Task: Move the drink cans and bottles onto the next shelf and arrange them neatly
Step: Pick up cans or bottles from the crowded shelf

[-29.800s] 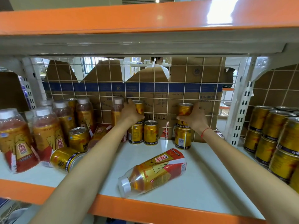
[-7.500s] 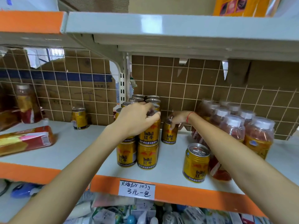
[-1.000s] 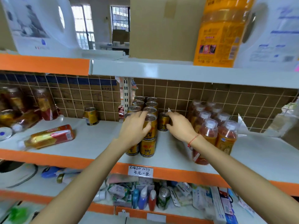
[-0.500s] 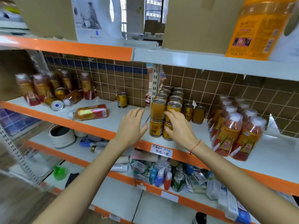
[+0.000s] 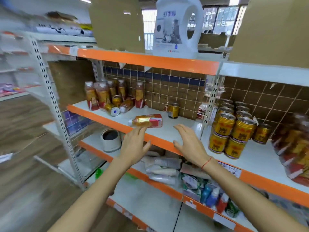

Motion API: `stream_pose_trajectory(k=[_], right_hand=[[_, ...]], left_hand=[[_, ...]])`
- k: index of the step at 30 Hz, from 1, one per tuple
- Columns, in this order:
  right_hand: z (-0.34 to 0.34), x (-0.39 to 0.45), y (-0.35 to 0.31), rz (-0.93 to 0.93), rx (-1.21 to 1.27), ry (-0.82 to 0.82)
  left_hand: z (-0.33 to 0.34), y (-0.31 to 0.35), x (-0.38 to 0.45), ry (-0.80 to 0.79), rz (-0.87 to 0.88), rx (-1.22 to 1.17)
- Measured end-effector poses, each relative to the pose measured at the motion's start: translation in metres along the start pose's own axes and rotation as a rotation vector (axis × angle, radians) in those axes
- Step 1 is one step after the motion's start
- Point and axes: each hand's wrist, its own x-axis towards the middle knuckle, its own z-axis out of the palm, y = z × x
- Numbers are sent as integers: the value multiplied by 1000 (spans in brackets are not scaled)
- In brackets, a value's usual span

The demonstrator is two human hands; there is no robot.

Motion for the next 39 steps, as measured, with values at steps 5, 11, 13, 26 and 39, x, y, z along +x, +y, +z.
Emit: stream_pose_trajectory(k=[5,11,13,26,39], right_hand=[[24,13,-30,26,73,-18],[46,36,-50,24,111,-42],[49,50,-51,10,121,-42],[72,132,-33,-42,194,-12],[104,190,-62,14,241,-43]], left_hand=[[-11,-44,-5,7,-28,-35],[-7,-74,3,-12,-47,-54],[-6,-83,11,0,-51,-46],[-6,-130,63,44,-151,-42],[-2,-200,93,60,-201,-110]])
